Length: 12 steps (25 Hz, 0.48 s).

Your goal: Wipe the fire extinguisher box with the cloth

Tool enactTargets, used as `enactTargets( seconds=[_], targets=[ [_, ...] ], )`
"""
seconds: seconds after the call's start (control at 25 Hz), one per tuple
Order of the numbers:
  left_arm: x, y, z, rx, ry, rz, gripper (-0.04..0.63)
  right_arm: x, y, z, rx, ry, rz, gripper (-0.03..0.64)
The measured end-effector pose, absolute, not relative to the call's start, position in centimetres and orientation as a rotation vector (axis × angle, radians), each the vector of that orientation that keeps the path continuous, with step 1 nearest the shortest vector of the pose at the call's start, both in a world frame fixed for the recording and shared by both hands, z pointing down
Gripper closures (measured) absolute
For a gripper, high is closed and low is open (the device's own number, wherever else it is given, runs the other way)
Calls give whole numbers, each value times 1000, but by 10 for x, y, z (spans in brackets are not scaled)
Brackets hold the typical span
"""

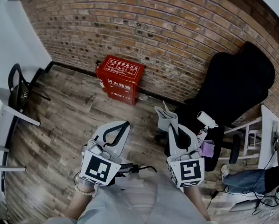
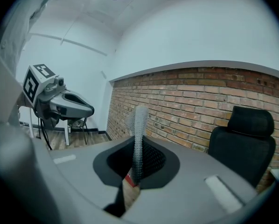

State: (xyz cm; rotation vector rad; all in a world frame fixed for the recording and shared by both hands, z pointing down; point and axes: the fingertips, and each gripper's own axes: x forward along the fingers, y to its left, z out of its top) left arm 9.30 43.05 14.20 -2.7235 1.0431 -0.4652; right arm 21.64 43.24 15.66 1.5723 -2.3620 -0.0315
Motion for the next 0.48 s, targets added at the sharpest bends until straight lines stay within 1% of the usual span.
enactTargets(
  seconds=[0.48],
  targets=[
    [59, 432, 138, -2708, 1014, -443, 598, 185, 437, 150, 1618, -2346, -61, 598]
  ],
)
